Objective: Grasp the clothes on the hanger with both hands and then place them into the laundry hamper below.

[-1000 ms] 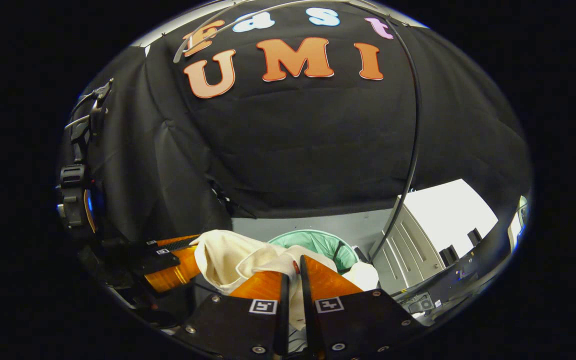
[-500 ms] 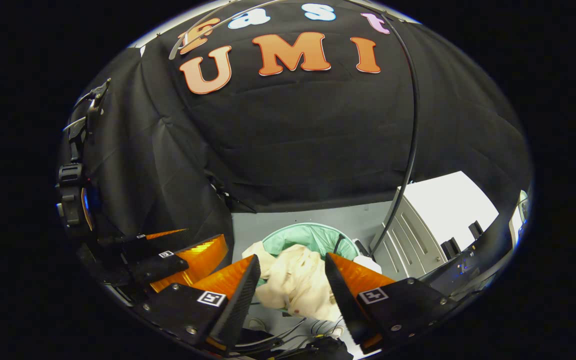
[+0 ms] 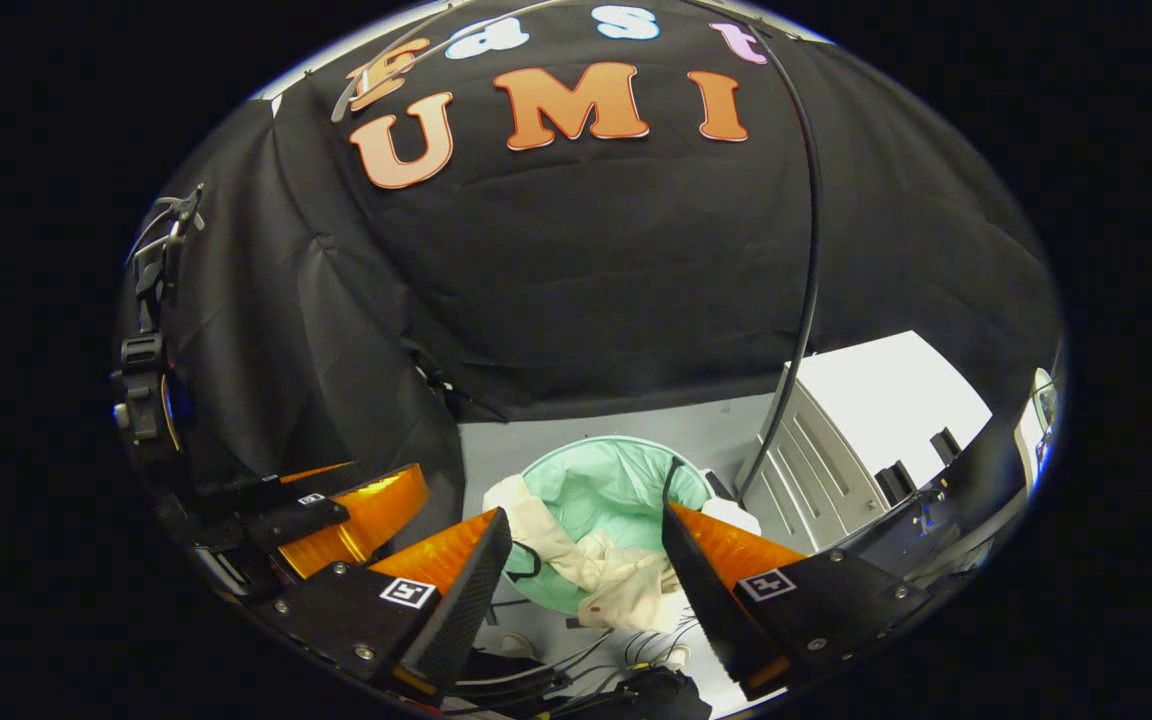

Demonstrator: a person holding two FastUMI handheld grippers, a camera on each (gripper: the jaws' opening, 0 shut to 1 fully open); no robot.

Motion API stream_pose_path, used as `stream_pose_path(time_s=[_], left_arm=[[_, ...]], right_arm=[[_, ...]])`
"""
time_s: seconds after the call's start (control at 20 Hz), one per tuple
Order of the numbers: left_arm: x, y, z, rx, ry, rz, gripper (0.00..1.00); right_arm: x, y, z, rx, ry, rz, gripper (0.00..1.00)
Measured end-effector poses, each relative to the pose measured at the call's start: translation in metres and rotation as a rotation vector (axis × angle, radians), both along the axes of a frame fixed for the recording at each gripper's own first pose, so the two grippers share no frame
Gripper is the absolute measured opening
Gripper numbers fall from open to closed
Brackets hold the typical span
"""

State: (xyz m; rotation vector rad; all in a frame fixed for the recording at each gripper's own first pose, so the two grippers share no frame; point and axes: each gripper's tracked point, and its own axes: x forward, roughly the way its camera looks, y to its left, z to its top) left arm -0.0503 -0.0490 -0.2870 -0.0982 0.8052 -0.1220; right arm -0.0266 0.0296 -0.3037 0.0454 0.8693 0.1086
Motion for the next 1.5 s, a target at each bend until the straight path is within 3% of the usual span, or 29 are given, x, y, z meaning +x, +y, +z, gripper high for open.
stream_pose_path(time_s=[0.4,0.7,0.8,0.95,1.25,1.5], left_arm=[[0.013,0.001,0.073,0.013,-0.268,0.006,0.98],[0.023,0.006,0.147,0.040,-0.445,0.022,1.00],[0.031,0.012,0.174,0.053,-0.503,0.035,0.94],[0.037,0.018,0.209,0.063,-0.558,0.063,1.00],[0.039,0.027,0.274,0.024,-0.693,0.093,0.97],[0.031,0.031,0.292,0.004,-0.733,0.105,0.94]], right_arm=[[0.007,0.004,0.061,-0.008,-0.207,0.012,0.94],[0.020,-0.011,0.125,0.039,-0.375,-0.063,0.94],[0.024,-0.016,0.151,0.046,-0.436,-0.071,0.94],[0.028,-0.016,0.192,0.041,-0.528,-0.059,0.94],[0.029,-0.006,0.281,0.072,-0.726,-0.014,0.94],[0.014,0.008,0.290,0.078,-0.758,0.023,0.94]])
